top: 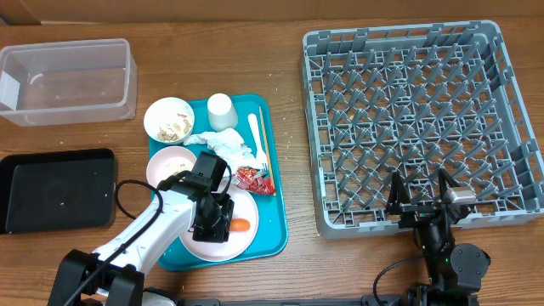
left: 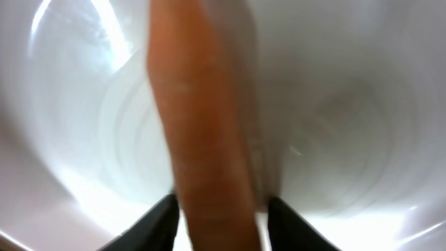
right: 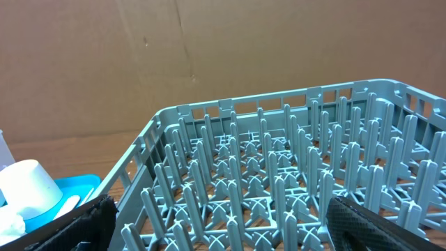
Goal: Sort waste into correct bins and load items into the dishwasher rack
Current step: 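Grasp the orange carrot on the white plate with the left gripper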
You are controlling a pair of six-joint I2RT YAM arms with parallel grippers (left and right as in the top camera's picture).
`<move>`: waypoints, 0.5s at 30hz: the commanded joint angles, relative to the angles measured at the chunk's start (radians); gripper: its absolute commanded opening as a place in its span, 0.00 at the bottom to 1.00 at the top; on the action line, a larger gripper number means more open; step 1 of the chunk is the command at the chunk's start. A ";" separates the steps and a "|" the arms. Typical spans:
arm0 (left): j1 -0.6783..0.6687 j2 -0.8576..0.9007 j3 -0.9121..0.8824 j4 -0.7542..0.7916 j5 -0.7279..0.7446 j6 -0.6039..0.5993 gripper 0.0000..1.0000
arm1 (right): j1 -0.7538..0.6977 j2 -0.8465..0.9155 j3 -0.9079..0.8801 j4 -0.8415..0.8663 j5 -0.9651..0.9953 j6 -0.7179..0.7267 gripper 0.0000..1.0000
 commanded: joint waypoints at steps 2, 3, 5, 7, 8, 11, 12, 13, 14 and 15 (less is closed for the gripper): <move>-0.006 0.040 -0.036 -0.019 -0.029 -0.013 0.32 | -0.006 -0.007 -0.010 0.007 0.009 -0.003 1.00; -0.006 0.040 -0.036 -0.020 -0.029 -0.013 0.32 | -0.006 -0.007 -0.010 0.007 0.009 -0.003 1.00; -0.006 0.040 -0.036 -0.020 -0.029 -0.013 0.32 | -0.006 -0.007 -0.010 0.007 0.009 -0.003 1.00; -0.006 0.040 -0.036 -0.020 -0.030 -0.013 0.33 | -0.006 -0.007 -0.010 0.007 0.009 -0.003 1.00; -0.005 0.040 -0.036 -0.020 -0.030 -0.013 0.34 | -0.006 -0.007 -0.010 0.007 0.009 -0.003 1.00; -0.005 0.040 -0.036 -0.020 -0.031 -0.010 0.41 | -0.006 -0.007 -0.010 0.007 0.009 -0.003 1.00; -0.005 0.040 -0.036 -0.020 -0.031 -0.009 0.41 | -0.006 -0.007 -0.010 0.007 0.009 -0.003 1.00; -0.005 0.040 -0.035 -0.020 -0.031 -0.002 0.41 | -0.006 -0.007 -0.010 0.007 0.009 -0.003 1.00; -0.005 0.040 -0.035 -0.020 -0.031 0.002 0.39 | -0.006 -0.007 -0.010 0.007 0.009 -0.003 1.00; -0.005 0.040 -0.035 -0.020 -0.031 0.007 0.36 | -0.006 -0.007 -0.010 0.007 0.009 -0.003 1.00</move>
